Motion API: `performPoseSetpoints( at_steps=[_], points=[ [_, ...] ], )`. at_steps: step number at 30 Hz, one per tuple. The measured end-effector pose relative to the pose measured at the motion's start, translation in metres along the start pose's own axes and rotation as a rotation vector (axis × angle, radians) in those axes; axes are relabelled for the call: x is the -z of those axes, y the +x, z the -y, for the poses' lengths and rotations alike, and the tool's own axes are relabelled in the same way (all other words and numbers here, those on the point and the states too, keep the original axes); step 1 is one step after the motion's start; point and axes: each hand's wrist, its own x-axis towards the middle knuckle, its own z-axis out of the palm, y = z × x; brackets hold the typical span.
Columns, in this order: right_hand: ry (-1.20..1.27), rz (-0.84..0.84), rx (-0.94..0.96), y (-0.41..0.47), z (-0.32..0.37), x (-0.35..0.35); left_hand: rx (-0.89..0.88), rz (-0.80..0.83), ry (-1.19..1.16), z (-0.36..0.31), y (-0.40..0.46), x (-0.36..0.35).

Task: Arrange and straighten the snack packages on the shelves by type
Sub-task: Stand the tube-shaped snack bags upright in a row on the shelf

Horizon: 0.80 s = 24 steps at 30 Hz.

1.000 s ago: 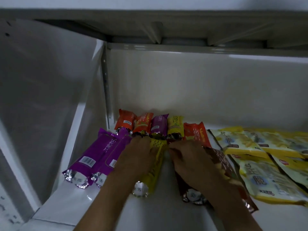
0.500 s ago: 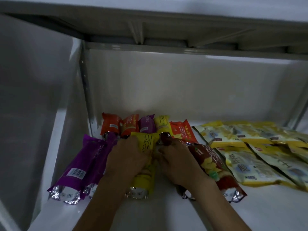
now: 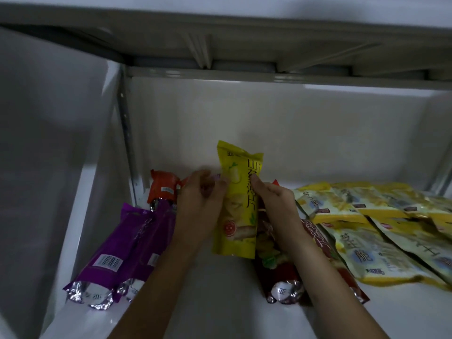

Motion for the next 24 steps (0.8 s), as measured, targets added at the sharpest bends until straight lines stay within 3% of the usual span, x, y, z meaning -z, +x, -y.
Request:
performPoseSetpoints(
  at_steps=[4, 9, 14, 16, 20, 24],
  points=[
    [-0.010, 0.019, 0.020, 0.002, 0.006, -0.004, 0.208, 0.205, -0.363, 0.004, 0.005, -0.010],
    [-0.014, -0.017, 0.113, 0.008, 0.006, -0.008, 0.231, 0.214, -0.462, 0.011, -0.002, -0.011],
    [-0.015, -0.005, 0.162, 0.010, -0.005, 0.001, 0.381, 0.293, -0.654, 0.020, -0.003, -0.013],
    [-0.047, 0.044, 0.160, 0.007, -0.005, 0.004, 0.433, 0.300, -0.688, 0.020, -0.002, -0.011],
    [-0.089, 0.089, 0.180, -0.002, -0.004, 0.007, 0.355, 0.266, -0.644, 0.021, -0.002, -0.010],
    [0.016, 0.138, 0.118, -0.009, -0.003, 0.010, 0.314, 0.232, -0.563, 0.021, -0.007, -0.010]
  ],
)
